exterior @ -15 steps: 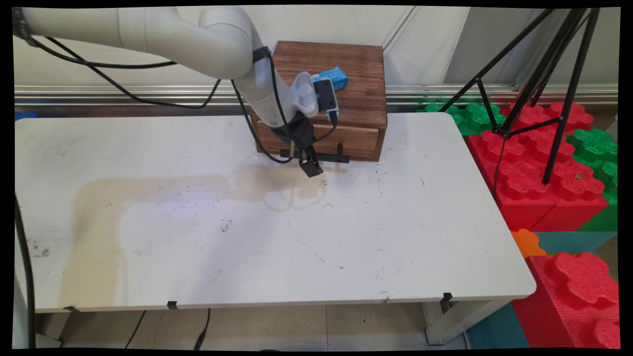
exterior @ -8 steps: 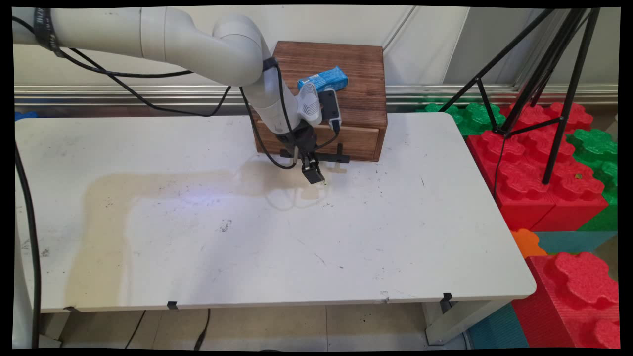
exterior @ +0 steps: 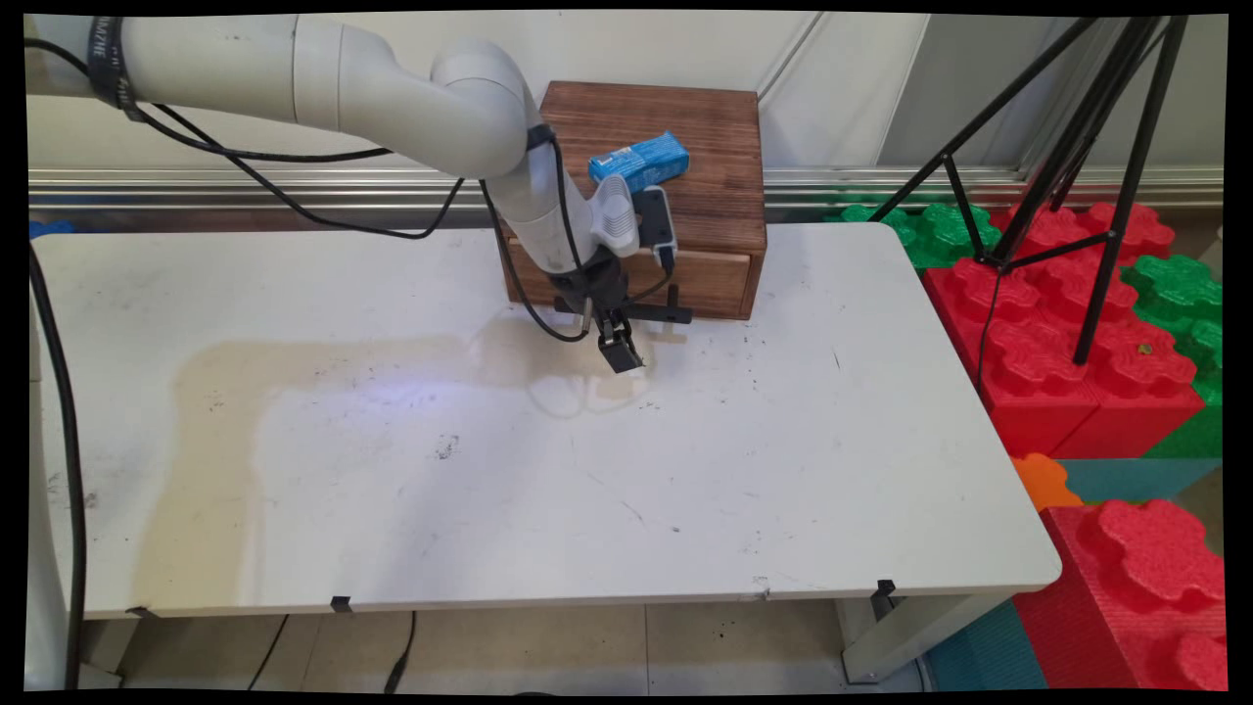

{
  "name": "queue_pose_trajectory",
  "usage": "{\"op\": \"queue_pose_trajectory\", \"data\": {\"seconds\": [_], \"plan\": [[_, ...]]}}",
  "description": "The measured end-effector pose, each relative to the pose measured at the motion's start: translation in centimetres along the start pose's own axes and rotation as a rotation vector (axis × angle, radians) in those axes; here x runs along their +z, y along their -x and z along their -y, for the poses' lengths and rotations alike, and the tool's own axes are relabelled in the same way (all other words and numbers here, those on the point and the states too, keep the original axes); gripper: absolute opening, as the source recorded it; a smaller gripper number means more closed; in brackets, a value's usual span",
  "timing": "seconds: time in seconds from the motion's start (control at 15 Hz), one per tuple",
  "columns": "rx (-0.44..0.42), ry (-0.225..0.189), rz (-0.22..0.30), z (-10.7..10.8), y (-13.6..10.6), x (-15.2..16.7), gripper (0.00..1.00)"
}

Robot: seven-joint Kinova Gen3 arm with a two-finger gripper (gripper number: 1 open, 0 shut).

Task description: Open the drawer

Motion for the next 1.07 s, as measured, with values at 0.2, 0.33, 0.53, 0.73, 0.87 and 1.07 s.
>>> {"op": "queue_pose_trajectory", "data": {"seconds": [0.2,0.33,0.53,0.73,0.87,1.07], "plan": [[-0.007,0.006,0.002,-0.2,0.0,0.1,1.00],[-0.020,0.013,0.000,-0.4,0.0,0.1,1.00],[-0.039,0.025,0.000,-1.2,0.0,-0.1,1.00],[-0.051,0.037,-0.001,-2.1,0.1,-0.4,1.00],[-0.059,0.042,-0.003,-2.6,0.0,-0.6,1.00],[-0.074,0.053,-0.005,-3.8,0.1,-1.1,1.00]]}}
